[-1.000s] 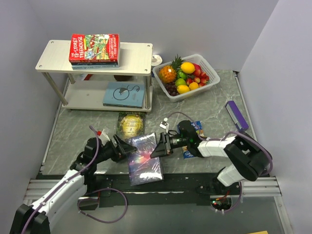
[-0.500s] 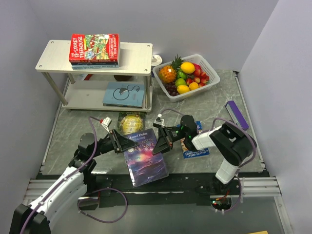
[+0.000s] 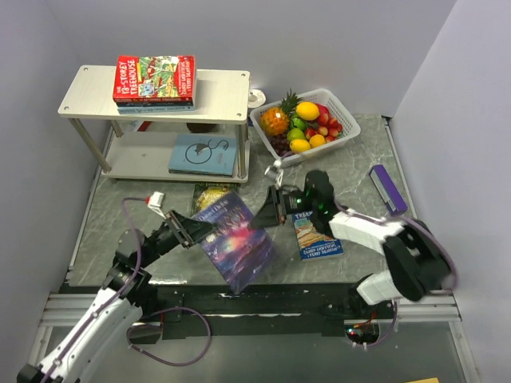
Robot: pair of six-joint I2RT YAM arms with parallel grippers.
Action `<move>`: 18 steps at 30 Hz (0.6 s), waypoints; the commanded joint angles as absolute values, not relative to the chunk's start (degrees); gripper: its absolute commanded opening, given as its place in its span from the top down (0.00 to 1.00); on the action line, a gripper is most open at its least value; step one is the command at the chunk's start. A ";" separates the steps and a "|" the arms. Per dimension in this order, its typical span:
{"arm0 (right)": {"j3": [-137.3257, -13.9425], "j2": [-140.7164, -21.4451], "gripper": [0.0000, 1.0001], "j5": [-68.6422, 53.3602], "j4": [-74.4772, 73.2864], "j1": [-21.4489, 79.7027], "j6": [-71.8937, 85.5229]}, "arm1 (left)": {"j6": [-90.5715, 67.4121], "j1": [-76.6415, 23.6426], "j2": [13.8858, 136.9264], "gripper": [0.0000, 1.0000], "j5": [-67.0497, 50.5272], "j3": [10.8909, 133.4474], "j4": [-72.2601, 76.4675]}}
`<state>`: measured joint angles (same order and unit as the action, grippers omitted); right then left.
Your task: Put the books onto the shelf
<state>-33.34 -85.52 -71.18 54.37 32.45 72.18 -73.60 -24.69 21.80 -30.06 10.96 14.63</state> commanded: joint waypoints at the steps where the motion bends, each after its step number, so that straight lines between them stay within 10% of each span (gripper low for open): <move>1: -51.96 -70.94 0.62 -41.91 -8.89 30.75 29.10 | -71.19 -23.64 14.25 0.99 -12.33 12.22 4.06; 9: -53.12 -63.82 0.03 -10.72 -16.81 34.89 31.36 | -74.97 -23.64 8.70 0.99 6.04 14.76 0.35; 18: -36.90 -55.28 0.00 -22.75 12.57 33.93 47.03 | -81.04 -23.64 6.94 0.99 21.86 13.27 9.14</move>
<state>-34.17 -54.65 -17.58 1.56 34.09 43.97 -75.29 -23.79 9.34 10.59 11.46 -4.97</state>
